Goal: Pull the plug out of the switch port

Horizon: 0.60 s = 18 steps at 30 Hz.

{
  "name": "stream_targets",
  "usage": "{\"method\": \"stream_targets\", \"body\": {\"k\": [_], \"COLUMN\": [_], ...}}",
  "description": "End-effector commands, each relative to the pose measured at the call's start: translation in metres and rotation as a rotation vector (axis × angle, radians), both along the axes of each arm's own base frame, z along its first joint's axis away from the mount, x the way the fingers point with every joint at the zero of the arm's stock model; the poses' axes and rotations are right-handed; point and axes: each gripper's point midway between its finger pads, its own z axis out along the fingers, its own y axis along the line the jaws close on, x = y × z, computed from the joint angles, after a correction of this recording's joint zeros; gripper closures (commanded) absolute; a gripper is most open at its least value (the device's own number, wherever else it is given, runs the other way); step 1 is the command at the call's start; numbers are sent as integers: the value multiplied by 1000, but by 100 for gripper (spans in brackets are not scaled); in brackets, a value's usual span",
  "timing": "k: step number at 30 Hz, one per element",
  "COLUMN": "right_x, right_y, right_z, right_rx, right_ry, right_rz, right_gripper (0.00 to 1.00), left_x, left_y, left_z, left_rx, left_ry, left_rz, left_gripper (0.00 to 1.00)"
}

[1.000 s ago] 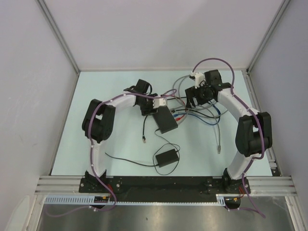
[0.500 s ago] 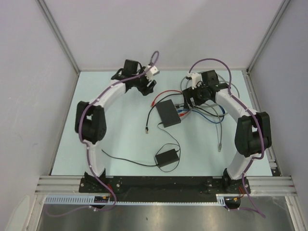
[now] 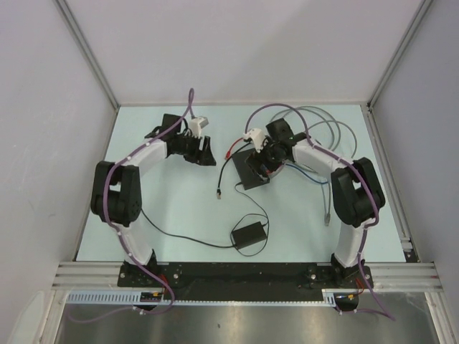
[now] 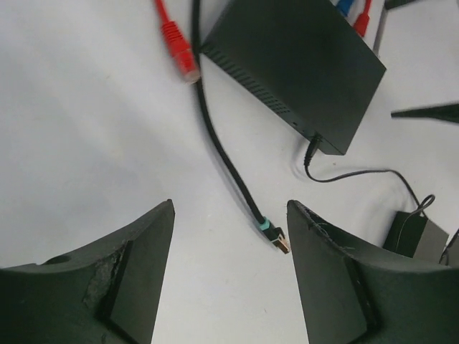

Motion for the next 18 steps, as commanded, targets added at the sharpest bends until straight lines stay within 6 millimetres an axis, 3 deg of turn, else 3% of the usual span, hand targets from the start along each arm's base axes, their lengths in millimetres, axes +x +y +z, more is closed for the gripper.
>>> {"method": "stream_targets", "body": {"k": [1, 6, 13, 18], "right_x": [-4, 0, 8, 42], "right_y": [20, 33, 21, 11], "right_z": [1, -7, -35, -42], "right_rx": [-50, -72, -169, -205], "right_ry": [-108, -170, -178, -235], "right_rz": [190, 284, 337, 176], "right_gripper": [0, 0, 0, 0], "left_x": [8, -1, 3, 9], "left_y": [5, 9, 14, 11], "left_z": [29, 33, 41, 43], "left_rx": [-105, -139, -146, -165], "left_ry": [-22, 22, -6, 3], "left_rz": [75, 96, 119, 127], "left_gripper": [30, 29, 29, 28]}}
